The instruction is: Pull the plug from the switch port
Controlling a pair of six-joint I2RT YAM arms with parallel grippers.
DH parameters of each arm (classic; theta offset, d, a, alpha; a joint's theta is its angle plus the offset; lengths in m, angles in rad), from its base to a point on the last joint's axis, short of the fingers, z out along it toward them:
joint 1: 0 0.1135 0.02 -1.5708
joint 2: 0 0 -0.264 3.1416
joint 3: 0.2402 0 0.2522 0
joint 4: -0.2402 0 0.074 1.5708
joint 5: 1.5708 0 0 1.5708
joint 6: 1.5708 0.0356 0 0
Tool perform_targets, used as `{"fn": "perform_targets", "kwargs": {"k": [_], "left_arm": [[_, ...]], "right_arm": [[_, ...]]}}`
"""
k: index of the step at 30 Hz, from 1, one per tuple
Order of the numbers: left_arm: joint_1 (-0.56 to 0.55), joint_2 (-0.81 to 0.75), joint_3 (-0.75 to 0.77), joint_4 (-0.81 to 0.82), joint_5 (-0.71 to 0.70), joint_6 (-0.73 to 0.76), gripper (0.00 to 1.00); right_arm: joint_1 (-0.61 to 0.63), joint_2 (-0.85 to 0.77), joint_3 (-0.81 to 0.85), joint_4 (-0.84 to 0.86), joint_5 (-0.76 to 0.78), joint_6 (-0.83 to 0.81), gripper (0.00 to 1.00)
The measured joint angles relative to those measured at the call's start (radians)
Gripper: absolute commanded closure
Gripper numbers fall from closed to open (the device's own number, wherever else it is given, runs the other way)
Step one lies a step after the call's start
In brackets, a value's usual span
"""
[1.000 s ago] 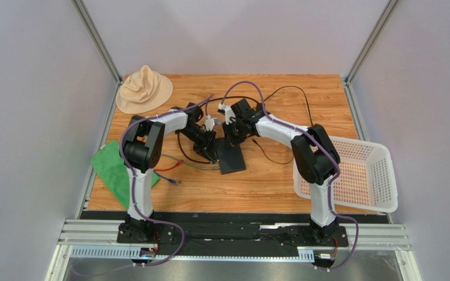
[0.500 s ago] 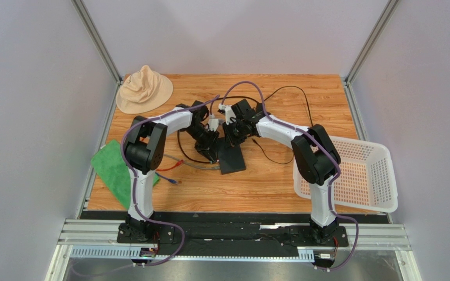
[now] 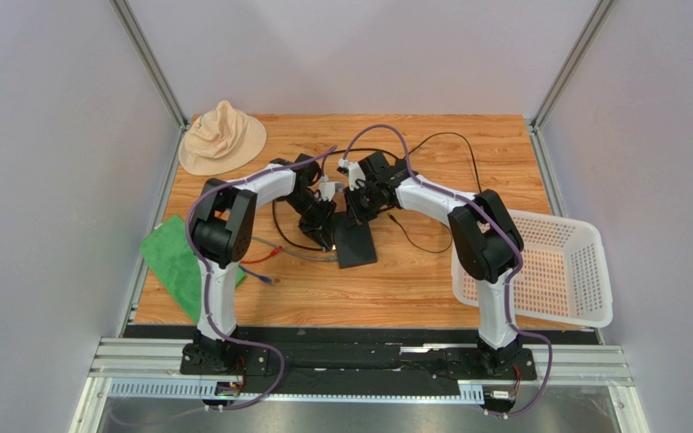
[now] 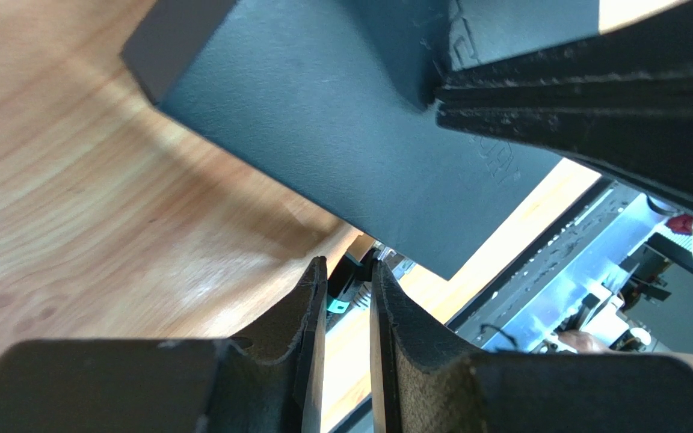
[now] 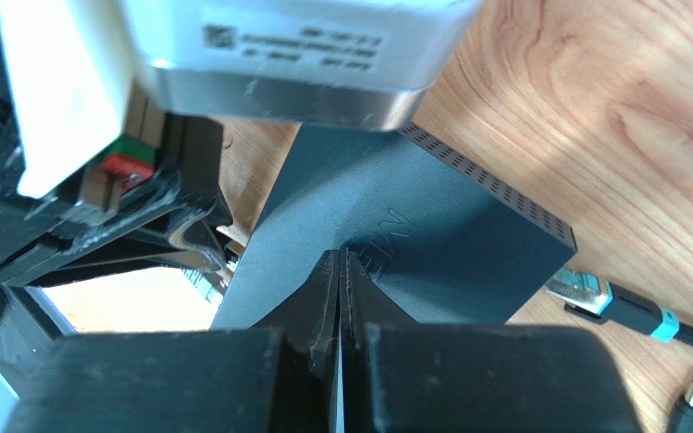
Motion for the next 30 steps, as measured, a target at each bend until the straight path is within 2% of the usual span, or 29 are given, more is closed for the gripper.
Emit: {"fn": "perform_targets", "kwargs": {"k": [4, 8, 11, 18, 23, 24, 25, 28, 30], "left_arm": [[0.004, 0.003, 0.004, -0.016, -0.013, 0.008, 1.0], [0.009, -0.068, -0.097, 0.041, -0.022, 0.011, 1.0], [0.025, -0.07, -0.105, 0.005, -0.017, 0.038, 1.0], [0.069, 0.002, -0.005, -0.12, -0.016, 0.098, 1.0], [0.064, 0.098, 0.151, -0.261, -0.059, 0.124, 1.0], [0.064, 0.114, 0.174, -0.284, -0.062, 0.127, 1.0], [0.064, 0.121, 0.184, -0.296, -0.063, 0.128, 1.0], [0.064, 0.125, 0.192, -0.303, -0.067, 0.132, 1.0], [0.063, 0.129, 0.21, -0.317, -0.09, 0.139, 1.0]], "right_arm": [[-0.001, 0.009, 0.011, -0.002, -0.011, 0.003, 1.0], [0.002, 0.019, 0.011, -0.005, -0.06, 0.02, 1.0], [0.008, 0.03, 0.018, -0.013, -0.097, 0.032, 1.0], [0.007, 0.064, 0.056, -0.021, -0.142, 0.048, 1.0], [0.007, 0.064, 0.056, -0.005, -0.143, 0.048, 0.99], [0.007, 0.054, 0.055, 0.0, -0.142, 0.048, 0.96], [0.007, 0.042, 0.039, 0.013, -0.139, 0.046, 0.86], [-0.011, -0.061, -0.079, 0.031, -0.093, 0.026, 0.66], [-0.053, -0.183, -0.2, 0.02, -0.029, -0.034, 0.6]]}}
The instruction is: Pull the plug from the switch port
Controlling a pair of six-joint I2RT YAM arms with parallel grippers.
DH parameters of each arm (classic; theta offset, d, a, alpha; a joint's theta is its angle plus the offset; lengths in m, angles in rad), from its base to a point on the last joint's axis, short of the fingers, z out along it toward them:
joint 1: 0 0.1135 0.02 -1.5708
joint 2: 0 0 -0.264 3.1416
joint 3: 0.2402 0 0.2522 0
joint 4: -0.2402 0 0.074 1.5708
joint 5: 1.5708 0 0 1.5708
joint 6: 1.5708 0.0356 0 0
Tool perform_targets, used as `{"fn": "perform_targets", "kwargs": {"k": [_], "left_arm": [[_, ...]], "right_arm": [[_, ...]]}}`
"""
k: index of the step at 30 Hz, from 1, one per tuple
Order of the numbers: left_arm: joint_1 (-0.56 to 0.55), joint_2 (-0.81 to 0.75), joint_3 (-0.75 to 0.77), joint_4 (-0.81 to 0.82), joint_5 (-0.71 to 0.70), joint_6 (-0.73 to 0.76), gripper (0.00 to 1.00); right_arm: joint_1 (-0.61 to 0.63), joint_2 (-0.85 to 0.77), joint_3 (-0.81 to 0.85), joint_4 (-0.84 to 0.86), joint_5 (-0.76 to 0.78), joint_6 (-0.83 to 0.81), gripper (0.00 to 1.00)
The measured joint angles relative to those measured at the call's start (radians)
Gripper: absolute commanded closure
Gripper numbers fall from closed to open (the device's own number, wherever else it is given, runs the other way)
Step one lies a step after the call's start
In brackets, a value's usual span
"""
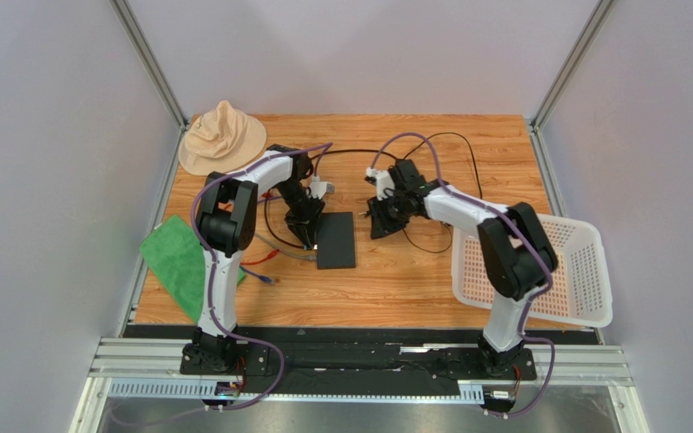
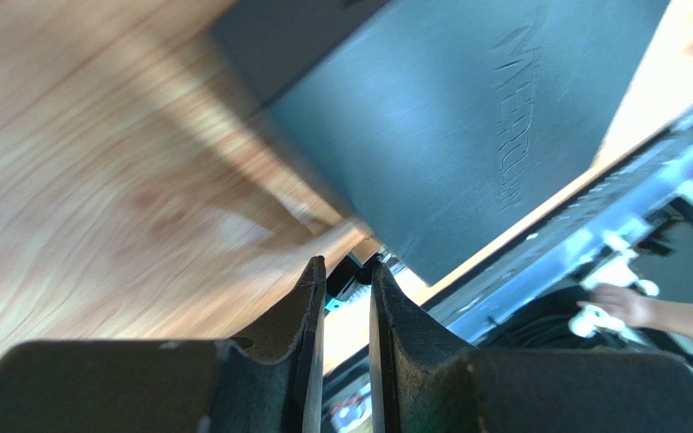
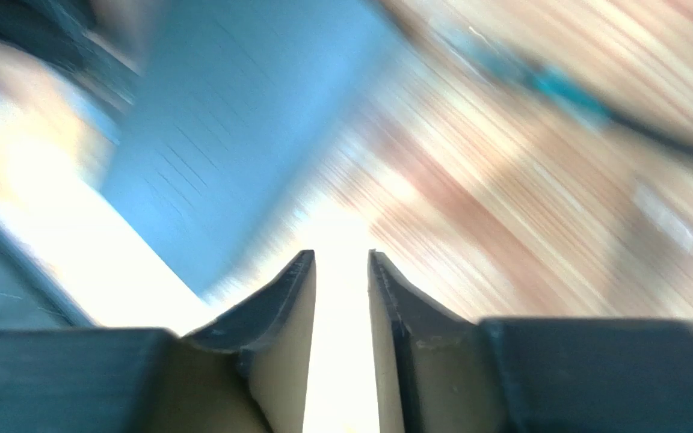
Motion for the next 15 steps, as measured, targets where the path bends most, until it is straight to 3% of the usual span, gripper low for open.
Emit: {"fn": "perform_targets", "kwargs": {"k": [3, 5, 9, 15], "left_arm": [[-0.012, 0.021, 0.061, -0.059, -0.109, 0.009, 1.0], [-0.025, 0.025, 0.076, -0.069, -0.137, 0.009, 1.0], [-0.055, 0.026, 0.095, -0.082, -0.207, 0.008, 1.0], [-0.072, 0.04, 0.12, -0.101, -0.229, 0.009, 1.0]], "right_arm": [[-0.069, -0.105, -0.077, -0.048, 0.073, -0.121, 0.59], [-0.08, -0.129, -0.071, -0.051, 0.089, -0.194, 0.67], [-0.01, -0.116, -0.003, -0.045, 0.07, -0.288, 0.78], [0.079, -0.058, 0.05, 0.018, -0.022, -0.299, 0.83]]}}
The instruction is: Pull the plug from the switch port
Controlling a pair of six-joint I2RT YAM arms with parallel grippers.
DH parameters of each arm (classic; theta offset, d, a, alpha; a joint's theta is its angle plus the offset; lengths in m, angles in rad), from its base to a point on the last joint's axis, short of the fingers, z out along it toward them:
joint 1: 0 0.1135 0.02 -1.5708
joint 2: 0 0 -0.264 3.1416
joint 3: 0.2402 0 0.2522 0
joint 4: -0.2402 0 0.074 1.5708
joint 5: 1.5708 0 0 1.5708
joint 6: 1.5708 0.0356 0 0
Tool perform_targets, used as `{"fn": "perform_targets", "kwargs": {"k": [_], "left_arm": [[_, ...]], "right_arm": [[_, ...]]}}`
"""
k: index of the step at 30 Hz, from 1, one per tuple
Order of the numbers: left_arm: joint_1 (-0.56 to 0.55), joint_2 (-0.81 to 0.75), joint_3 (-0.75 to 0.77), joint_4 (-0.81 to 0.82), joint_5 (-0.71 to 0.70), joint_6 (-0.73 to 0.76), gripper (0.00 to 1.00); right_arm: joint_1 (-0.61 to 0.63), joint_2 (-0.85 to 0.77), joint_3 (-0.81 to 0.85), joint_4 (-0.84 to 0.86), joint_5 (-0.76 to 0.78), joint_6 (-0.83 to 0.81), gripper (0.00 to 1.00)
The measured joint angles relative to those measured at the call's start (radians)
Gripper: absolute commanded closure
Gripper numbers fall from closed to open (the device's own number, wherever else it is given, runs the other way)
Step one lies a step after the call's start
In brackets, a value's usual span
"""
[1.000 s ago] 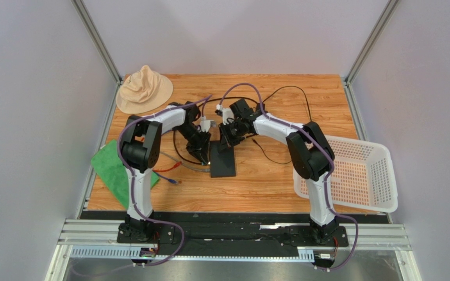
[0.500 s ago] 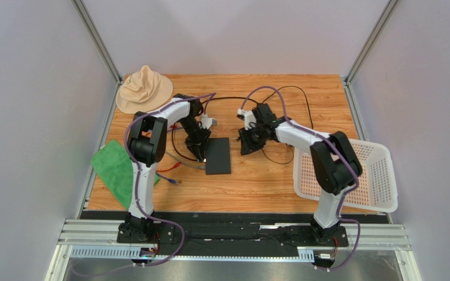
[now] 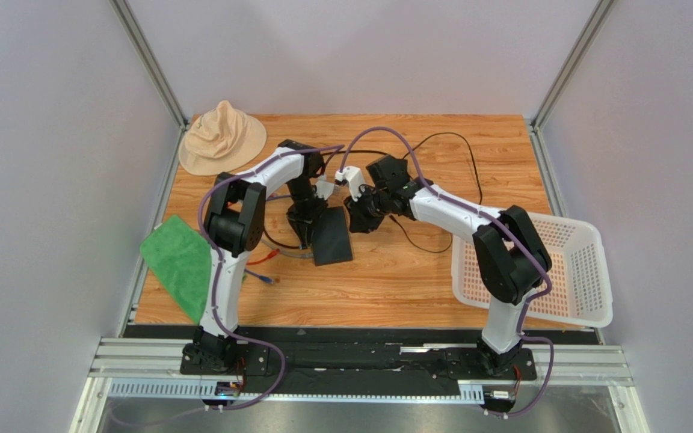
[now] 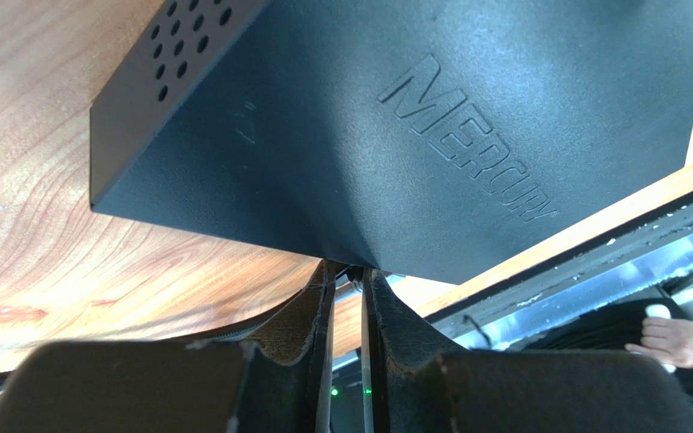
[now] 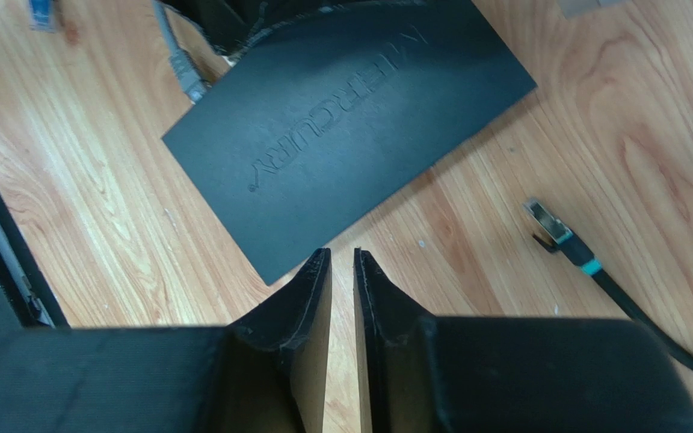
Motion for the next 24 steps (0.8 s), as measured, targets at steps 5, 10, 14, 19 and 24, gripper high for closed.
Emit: {"fn": "perform_targets", "kwargs": {"k": [5, 10, 14, 19, 24], "left_arm": [[-0.001, 0.012, 0.018, -0.016, 0.003, 0.002, 1.0], [0.002, 0.014, 0.018, -0.016, 0.014, 0.003, 1.0], [0.005, 0.014, 0.018, -0.016, 0.022, 0.003, 1.0], [0.006, 0.014, 0.018, -0.016, 0.027, 0.007, 1.0], [0.039, 0.008, -0.001, -0.007, 0.055, 0.018, 1.0]], "right_arm": [[0.03, 0.003, -0.009, 0.067, -0.029, -0.021, 0.84], [0.081, 0.026, -0.037, 0.153, -0.035, -0.041, 0.88], [0.116, 0.092, -0.037, 0.181, -0.022, -0.04, 0.92], [0.123, 0.117, -0.024, 0.183, 0.019, -0.011, 0.96], [0.112, 0.117, -0.017, 0.162, 0.056, 0.027, 0.97]]}}
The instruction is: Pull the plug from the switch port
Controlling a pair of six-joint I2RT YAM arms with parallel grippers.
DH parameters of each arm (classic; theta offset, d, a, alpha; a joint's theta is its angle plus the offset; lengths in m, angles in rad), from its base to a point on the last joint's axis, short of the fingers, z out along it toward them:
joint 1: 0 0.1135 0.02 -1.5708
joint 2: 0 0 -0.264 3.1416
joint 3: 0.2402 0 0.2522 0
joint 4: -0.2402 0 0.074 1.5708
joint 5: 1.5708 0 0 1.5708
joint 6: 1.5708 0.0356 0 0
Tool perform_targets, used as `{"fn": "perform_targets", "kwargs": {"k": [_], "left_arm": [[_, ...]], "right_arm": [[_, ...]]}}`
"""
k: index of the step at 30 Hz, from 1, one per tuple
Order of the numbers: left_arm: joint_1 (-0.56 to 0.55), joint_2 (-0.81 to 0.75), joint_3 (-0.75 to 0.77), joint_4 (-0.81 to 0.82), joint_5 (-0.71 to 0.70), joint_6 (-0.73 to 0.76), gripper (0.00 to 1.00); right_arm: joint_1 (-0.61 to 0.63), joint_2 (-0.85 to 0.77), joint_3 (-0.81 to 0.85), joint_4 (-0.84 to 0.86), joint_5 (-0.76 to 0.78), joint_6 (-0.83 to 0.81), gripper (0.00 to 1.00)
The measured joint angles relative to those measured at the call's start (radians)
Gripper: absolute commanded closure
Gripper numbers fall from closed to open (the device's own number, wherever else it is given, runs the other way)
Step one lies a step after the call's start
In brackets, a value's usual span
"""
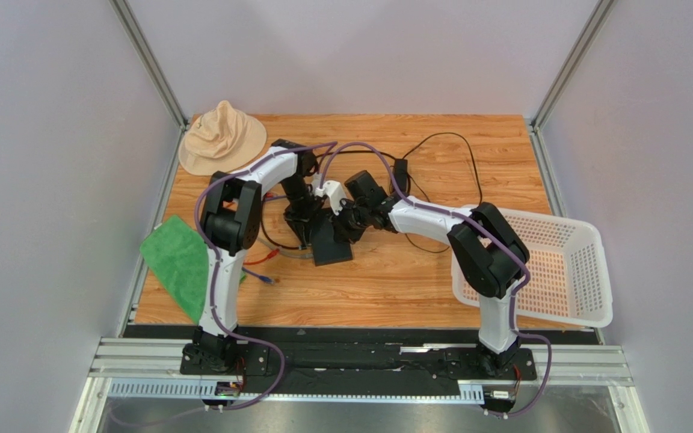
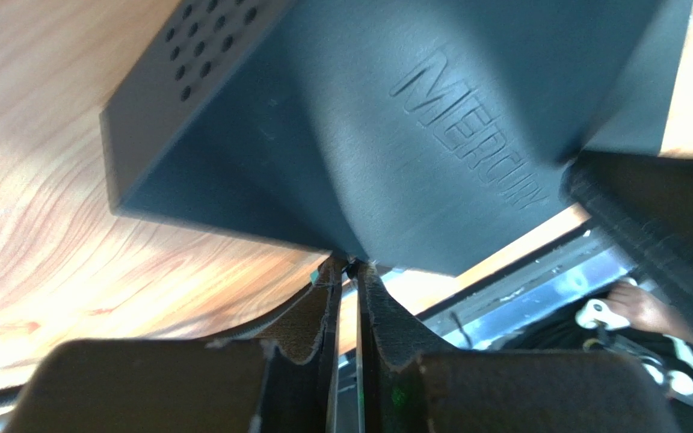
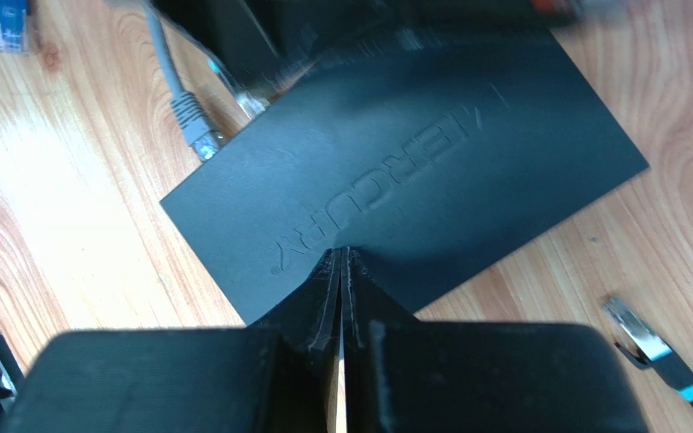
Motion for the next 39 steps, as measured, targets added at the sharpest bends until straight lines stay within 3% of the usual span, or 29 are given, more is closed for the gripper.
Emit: {"fn": "perform_targets", "kwargs": {"k": [11, 13, 15, 16, 17, 22, 23, 29, 33, 34, 35, 39], "left_arm": [[0.178, -0.016, -0.042, 0.0, 0.039, 0.087, 1.0], [0.174, -0.018, -0.023, -0.007, 0.09, 0.117, 0.88], [0.162, -0.023, 0.013, -0.015, 0.153, 0.144, 0.67], [0.159, -0.031, 0.028, -0.012, 0.174, 0.154, 0.64], [0.156, -0.044, 0.036, -0.005, 0.187, 0.161, 0.6], [0.147, -0.132, 0.042, -0.002, 0.235, 0.192, 0.48], [0.147, -0.143, 0.042, -0.004, 0.246, 0.199, 0.48], [0.164, -0.217, -0.081, 0.052, 0.312, 0.132, 0.49], [0.207, -0.243, -0.159, 0.089, 0.314, 0.061, 0.47], [0.221, -0.248, -0.158, 0.096, 0.312, 0.056, 0.47], [0.232, -0.255, -0.157, 0.1, 0.312, 0.05, 0.47], [0.306, -0.334, -0.156, 0.127, 0.31, -0.001, 0.47]], "right_arm": [[-0.02, 0.004, 0.006, -0.012, 0.01, 0.052, 0.97], [-0.02, 0.004, 0.008, -0.014, 0.016, 0.061, 0.96], [-0.022, 0.003, 0.009, -0.015, 0.024, 0.069, 0.86], [-0.023, 0.002, 0.009, -0.016, 0.029, 0.075, 0.79], [-0.026, 0.0, 0.01, -0.018, 0.038, 0.082, 0.66], [-0.059, -0.025, 0.013, -0.098, 0.102, 0.119, 0.47], [-0.067, -0.025, 0.013, -0.122, 0.109, 0.126, 0.38], [-0.092, -0.019, 0.128, -0.296, 0.098, 0.115, 0.38], [-0.086, 0.06, 0.376, -0.391, 0.071, 0.114, 0.35], [-0.085, 0.094, 0.447, -0.417, 0.07, 0.117, 0.27], [-0.08, 0.139, 0.537, -0.436, 0.065, 0.124, 0.27], [-0.068, 0.251, 0.7, -0.451, 0.035, 0.148, 0.45]]}}
